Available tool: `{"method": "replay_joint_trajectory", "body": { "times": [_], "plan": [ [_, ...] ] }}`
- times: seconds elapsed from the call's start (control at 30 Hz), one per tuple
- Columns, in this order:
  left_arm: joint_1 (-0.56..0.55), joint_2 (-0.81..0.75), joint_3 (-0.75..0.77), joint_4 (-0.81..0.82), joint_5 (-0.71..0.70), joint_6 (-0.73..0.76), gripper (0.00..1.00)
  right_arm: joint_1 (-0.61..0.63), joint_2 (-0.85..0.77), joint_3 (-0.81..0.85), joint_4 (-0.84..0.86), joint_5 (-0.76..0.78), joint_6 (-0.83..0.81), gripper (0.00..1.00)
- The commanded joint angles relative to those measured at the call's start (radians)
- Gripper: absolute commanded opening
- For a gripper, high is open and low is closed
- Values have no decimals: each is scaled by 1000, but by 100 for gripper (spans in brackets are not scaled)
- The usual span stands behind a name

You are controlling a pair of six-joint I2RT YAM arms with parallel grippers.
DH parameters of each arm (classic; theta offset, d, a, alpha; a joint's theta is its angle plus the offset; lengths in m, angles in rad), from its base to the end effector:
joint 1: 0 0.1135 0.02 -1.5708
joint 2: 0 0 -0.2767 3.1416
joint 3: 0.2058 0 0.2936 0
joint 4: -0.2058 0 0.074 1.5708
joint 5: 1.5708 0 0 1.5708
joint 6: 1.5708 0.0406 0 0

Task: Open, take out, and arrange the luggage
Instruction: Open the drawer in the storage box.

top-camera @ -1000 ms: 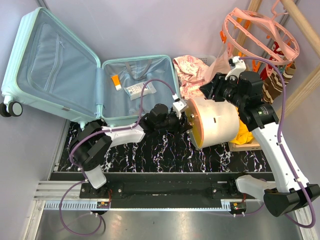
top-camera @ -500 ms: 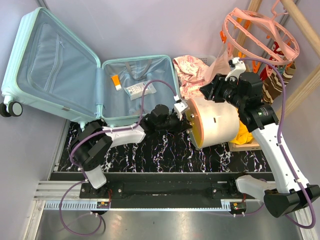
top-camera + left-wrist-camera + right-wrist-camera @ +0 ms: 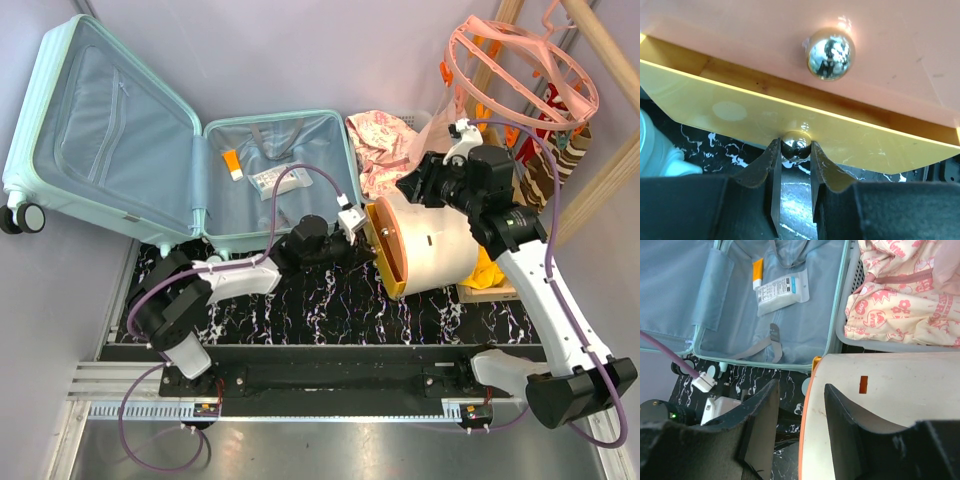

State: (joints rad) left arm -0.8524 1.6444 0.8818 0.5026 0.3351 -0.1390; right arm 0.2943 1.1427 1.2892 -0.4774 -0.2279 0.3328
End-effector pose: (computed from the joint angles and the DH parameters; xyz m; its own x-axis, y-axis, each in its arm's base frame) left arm 0.2520 -0.3086 0.2054 -0.2951 0.1387 -0.9454 0.8878 0.4054 -0.2176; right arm 0.2730 0.0923 0.4296 -0.4530 0.1953 -0.8699 -0.3587 0.8533 0.3783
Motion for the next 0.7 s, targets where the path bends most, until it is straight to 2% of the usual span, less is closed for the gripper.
{"method": "replay_joint_trajectory", "body": {
  "times": [0.0, 0.67],
  "plan": [
    [0, -84, -15, 45, -27, 21, 0, 2, 12, -8, 37, 15, -11, 50],
    [0, -278, -201, 7, -126, 27, 0, 2, 55, -34, 37, 30, -12, 50]
  ]
}}
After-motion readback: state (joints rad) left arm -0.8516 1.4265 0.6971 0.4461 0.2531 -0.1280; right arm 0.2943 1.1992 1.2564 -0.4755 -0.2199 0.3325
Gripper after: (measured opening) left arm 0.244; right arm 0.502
